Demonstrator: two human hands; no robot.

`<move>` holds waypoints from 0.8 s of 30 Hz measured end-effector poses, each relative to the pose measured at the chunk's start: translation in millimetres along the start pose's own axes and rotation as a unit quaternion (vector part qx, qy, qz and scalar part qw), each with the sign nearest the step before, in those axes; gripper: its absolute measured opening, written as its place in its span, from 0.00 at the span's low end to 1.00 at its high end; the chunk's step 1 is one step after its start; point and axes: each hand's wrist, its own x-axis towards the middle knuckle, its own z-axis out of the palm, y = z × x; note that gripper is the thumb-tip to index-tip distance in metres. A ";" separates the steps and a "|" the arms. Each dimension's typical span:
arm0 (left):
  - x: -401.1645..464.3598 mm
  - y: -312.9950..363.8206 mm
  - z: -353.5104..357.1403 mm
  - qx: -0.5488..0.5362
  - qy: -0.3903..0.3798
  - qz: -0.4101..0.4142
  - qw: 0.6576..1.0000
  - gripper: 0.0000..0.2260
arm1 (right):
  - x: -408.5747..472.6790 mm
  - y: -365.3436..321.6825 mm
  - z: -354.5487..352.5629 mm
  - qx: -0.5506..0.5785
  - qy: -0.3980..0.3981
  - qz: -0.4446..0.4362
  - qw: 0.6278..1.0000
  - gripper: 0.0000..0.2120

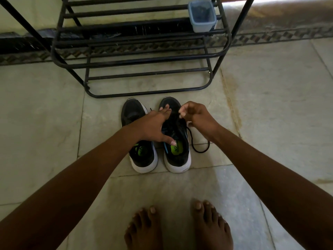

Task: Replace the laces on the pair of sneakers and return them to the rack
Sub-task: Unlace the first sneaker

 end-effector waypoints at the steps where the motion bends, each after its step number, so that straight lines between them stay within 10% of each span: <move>1: -0.1 -0.5 0.1 0.001 -0.001 0.000 1.000 0.59 | 0.4 -4.4 -0.6 -0.039 -0.003 -0.028 0.999 0.07; 8: 0.3 -3.3 0.2 -0.015 0.002 0.001 1.000 0.59 | 14.1 -12.2 -14.7 -0.231 -0.170 -0.079 0.955 0.07; 13: -0.9 -2.0 -1.0 -0.007 0.004 0.006 1.000 0.58 | 17.5 -5.4 -5.1 -0.263 -0.118 -0.102 0.952 0.02; 19: -0.3 -2.2 -1.2 0.006 0.000 0.006 1.000 0.58 | -4.7 15.2 5.5 0.096 0.007 0.051 0.994 0.08; 24: -1.4 -2.2 -0.8 0.009 -0.001 0.013 1.000 0.58 | -2.8 7.2 2.5 0.130 -0.026 0.027 0.991 0.09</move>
